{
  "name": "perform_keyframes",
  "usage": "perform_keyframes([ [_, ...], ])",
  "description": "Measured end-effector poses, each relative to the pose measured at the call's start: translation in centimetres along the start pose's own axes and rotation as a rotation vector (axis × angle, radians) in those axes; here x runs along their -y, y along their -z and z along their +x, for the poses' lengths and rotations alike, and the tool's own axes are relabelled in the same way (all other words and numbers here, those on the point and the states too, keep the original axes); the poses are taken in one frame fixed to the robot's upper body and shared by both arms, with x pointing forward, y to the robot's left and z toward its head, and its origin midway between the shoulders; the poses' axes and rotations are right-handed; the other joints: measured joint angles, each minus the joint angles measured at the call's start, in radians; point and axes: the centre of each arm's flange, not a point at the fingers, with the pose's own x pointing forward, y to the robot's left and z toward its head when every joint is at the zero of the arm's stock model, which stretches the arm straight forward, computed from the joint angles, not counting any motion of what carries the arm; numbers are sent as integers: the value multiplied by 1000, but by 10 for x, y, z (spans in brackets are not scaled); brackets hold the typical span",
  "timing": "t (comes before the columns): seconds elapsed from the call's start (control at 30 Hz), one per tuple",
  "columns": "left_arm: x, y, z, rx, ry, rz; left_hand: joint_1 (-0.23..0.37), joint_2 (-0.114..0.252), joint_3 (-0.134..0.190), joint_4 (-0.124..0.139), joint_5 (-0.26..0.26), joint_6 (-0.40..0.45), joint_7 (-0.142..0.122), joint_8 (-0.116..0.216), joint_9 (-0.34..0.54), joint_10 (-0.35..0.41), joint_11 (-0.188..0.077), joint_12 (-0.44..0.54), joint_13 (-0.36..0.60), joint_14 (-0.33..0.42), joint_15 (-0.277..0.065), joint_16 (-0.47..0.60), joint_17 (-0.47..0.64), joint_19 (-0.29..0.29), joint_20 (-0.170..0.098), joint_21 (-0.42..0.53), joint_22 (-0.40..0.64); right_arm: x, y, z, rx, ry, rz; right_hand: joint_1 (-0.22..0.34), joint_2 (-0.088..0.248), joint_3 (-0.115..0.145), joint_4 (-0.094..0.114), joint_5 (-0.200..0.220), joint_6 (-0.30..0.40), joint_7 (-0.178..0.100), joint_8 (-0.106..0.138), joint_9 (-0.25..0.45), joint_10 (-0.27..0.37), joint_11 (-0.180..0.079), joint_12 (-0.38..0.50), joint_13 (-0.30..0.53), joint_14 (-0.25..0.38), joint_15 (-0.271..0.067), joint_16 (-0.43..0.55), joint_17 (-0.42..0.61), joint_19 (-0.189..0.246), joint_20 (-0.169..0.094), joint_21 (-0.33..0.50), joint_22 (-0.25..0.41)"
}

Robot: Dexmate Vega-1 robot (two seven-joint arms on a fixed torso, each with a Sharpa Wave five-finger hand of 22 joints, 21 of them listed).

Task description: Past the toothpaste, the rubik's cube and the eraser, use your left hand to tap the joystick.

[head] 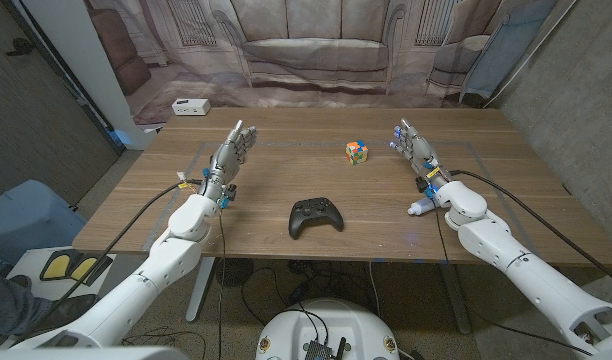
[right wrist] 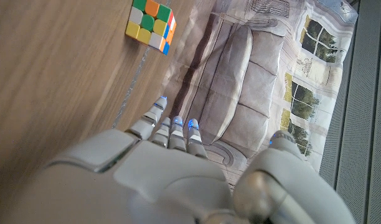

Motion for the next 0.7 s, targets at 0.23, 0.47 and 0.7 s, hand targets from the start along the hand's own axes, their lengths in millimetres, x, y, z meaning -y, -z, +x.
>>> perform_keyframes([
  [0.23, 0, 2, -8, 39, 4, -15, 6, -6, -2, -4, 0, 16, 5, 0, 0, 14, 0, 3, 0, 20, -2, 0, 0, 30, 10, 7, 0, 0, -3, 0, 14, 8, -2, 0, 0, -4, -4, 0, 0, 0, 0, 0, 7, 0, 0, 0, 4, 4, 0, 0, 4, -3, 0, 0],
  [0.47, -2, 0, -22, 87, 11, -39, 7, -7, -6, -8, -1, 32, 3, 0, 5, 25, 0, 4, 0, 32, -3, 0, 0, 43, 14, 7, 0, -1, -9, 1, 27, 10, -5, 0, 0, -4, -4, 0, 0, 0, 0, 0, 12, 6, 0, 0, 4, 4, 0, 5, 4, -3, 0, 0],
  [0.7, -4, -1, -37, 103, 4, -45, 7, -7, -2, -12, -6, 36, 0, 0, 5, 30, -5, 4, 0, 34, -1, 0, 0, 48, 20, 7, 0, -1, -9, 1, 25, 15, -7, 2, 2, -4, -4, 0, 0, 1, 0, 0, 12, 6, 0, 0, 4, 4, 0, 5, 5, -2, 0, 0],
])
